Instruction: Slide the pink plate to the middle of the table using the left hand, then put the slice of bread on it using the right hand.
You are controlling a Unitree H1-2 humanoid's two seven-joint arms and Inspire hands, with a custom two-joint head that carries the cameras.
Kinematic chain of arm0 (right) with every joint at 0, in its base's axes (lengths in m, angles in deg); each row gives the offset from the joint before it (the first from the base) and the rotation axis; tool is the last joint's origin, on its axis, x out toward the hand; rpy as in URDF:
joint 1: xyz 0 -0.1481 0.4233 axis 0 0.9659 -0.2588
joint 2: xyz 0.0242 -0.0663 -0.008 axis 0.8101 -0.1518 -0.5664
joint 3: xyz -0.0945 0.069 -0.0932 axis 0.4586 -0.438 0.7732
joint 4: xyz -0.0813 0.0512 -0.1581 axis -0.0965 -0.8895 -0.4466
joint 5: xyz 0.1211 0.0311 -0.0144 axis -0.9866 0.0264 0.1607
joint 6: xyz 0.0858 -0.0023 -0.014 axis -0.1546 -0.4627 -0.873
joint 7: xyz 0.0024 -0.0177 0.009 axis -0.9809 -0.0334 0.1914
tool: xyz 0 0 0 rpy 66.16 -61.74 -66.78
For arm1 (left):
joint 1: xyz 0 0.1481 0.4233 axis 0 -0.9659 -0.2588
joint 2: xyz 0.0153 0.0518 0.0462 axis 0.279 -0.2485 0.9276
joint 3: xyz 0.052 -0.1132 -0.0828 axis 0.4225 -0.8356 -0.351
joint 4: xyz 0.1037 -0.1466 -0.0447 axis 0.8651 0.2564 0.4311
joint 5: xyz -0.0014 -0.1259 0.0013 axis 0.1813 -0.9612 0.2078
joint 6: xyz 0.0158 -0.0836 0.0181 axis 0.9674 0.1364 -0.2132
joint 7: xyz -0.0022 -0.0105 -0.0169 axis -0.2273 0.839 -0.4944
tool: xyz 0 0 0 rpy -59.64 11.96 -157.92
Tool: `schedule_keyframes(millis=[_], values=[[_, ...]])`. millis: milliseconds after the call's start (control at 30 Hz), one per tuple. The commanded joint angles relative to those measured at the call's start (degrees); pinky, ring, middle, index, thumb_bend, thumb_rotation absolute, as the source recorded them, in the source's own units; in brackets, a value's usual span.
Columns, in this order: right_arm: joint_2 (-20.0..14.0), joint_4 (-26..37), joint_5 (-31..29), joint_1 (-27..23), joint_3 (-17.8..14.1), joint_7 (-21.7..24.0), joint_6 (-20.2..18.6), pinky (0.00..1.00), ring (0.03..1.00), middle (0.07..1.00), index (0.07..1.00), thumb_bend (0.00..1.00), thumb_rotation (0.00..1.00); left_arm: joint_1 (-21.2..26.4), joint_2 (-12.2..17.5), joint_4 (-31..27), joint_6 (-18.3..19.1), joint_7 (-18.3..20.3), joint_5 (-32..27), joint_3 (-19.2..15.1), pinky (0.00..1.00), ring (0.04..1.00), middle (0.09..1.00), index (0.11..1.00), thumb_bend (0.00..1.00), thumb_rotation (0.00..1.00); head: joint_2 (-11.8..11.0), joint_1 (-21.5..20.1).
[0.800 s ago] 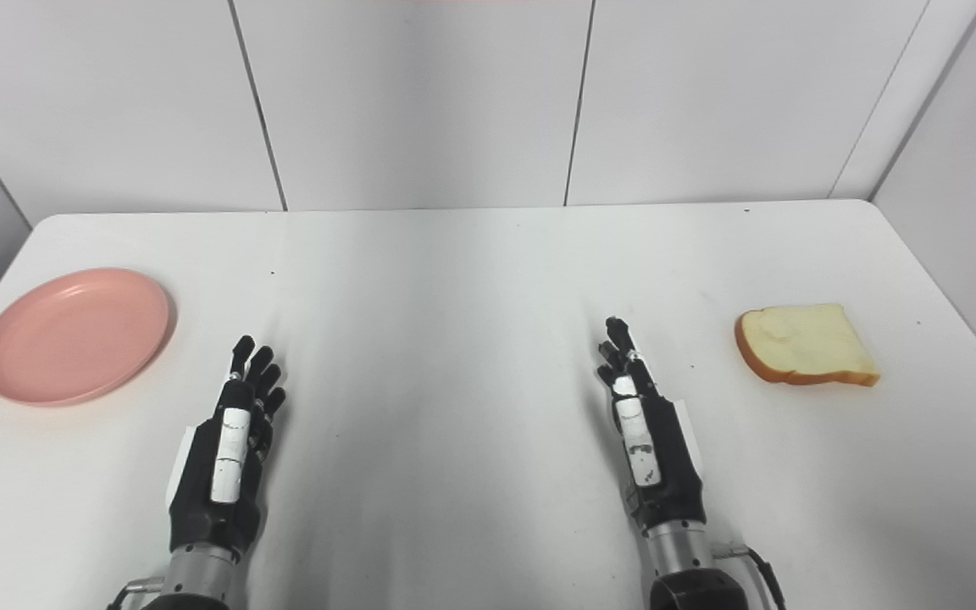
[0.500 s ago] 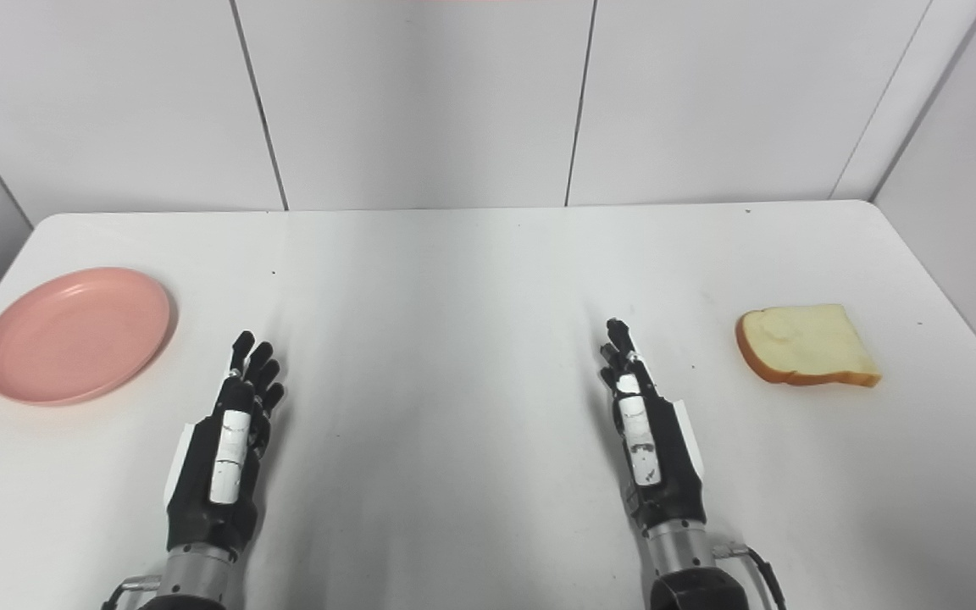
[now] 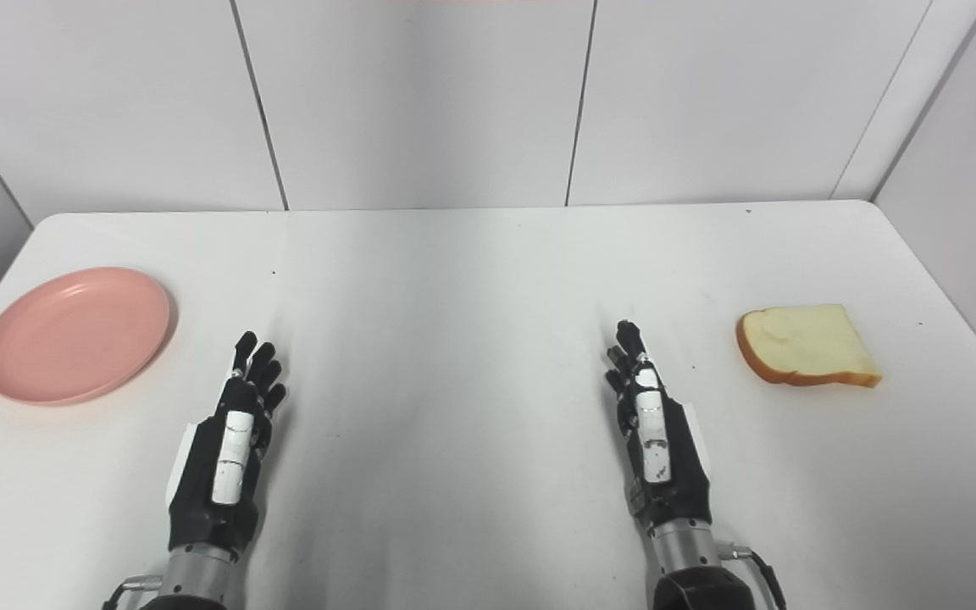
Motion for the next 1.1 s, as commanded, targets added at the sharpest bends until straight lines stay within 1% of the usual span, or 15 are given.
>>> schedule_keyframes(millis=[0,500,767,967,1000,1067], values=[[0.35,0.11,-0.13,0.48,0.05,0.00,-0.41,0.99,0.979,0.986,0.945,0.82,0.99,1.12,-0.13,-1.02,-1.88,0.28,0.24,0.35,1.00,1.000,1.000,1.000,0.85,0.89,0.03,0.01],[0.44,0.54,-0.19,0.76,0.21,0.03,-0.85,0.99,0.975,0.981,0.941,0.82,0.98,1.09,-0.29,-1.04,-1.61,0.28,-0.25,0.10,1.00,1.000,1.000,1.000,0.85,0.88,-0.16,-0.10],[0.28,0.52,-0.45,0.76,0.19,0.16,-1.10,0.99,0.975,0.980,0.937,0.82,0.98,1.18,-0.19,-0.98,-1.46,0.34,-0.03,0.15,0.99,1.000,1.000,1.000,0.83,0.89,-0.17,0.09],[-0.37,-0.51,-0.66,0.79,0.13,0.93,-0.04,1.00,0.983,0.989,0.953,0.81,1.00,1.19,-0.41,0.09,-2.38,0.55,-0.11,0.51,1.00,1.000,1.000,1.000,0.83,0.88,-1.05,2.55],[-0.59,-0.98,-1.03,0.77,-0.09,1.16,0.27,1.00,0.984,0.989,0.954,0.81,1.00,1.22,-0.54,0.58,-2.80,0.51,0.12,0.71,1.00,1.000,1.000,1.000,0.83,0.88,-1.71,4.54],[-1.13,-1.83,-1.91,0.69,-0.66,1.59,0.65,1.00,0.978,0.985,0.954,0.80,0.99,1.35,-0.96,1.61,-3.65,0.37,0.59,1.14,1.00,1.000,1.000,1.000,0.84,0.88,-2.38,6.54]])
